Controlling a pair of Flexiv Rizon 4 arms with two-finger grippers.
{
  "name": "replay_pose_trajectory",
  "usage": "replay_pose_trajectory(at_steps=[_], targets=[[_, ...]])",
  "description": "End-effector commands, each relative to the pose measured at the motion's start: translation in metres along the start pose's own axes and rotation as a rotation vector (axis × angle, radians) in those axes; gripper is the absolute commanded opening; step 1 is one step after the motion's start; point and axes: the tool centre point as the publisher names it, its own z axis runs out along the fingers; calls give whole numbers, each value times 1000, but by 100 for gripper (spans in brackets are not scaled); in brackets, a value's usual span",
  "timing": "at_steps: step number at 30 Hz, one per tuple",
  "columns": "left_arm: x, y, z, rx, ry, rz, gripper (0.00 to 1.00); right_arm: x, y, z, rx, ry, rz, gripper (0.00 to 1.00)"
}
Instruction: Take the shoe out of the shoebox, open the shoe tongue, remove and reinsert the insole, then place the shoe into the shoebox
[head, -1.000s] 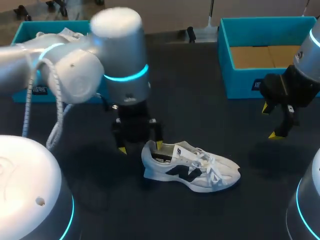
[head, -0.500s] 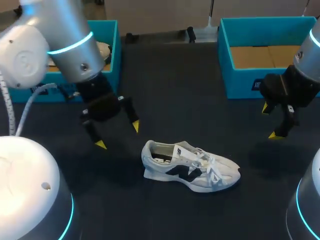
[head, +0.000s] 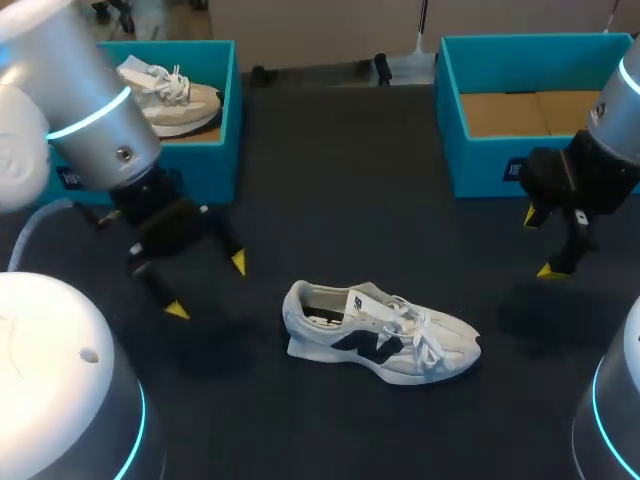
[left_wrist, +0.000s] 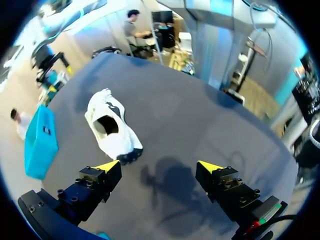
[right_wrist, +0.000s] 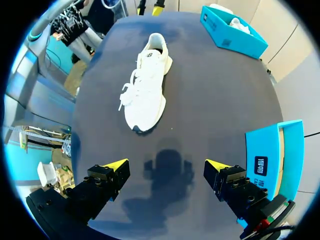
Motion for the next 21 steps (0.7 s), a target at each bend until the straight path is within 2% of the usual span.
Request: replay_pose_trajectory(at_steps=[1, 4, 5, 15, 16, 19, 21], targets=[[21, 21, 6, 116, -261, -86, 100, 1, 0, 0, 1, -1, 0, 100], [28, 33, 10, 241, -310, -136, 100, 1, 0, 0, 1, -1, 0, 100], [29, 35, 10, 253, -247, -112, 100, 1, 0, 0, 1, -1, 0, 100], [29, 35, 10, 253, -247, -112, 100, 1, 0, 0, 1, -1, 0, 100], [26, 40, 18, 248, -240, -164, 100, 1, 0, 0, 1, -1, 0, 100], [25, 52, 27, 391, -250, -239, 100, 1, 0, 0, 1, -1, 0, 100], [27, 60, 33, 456, -281, -289, 100, 1, 0, 0, 1, -1, 0, 100]])
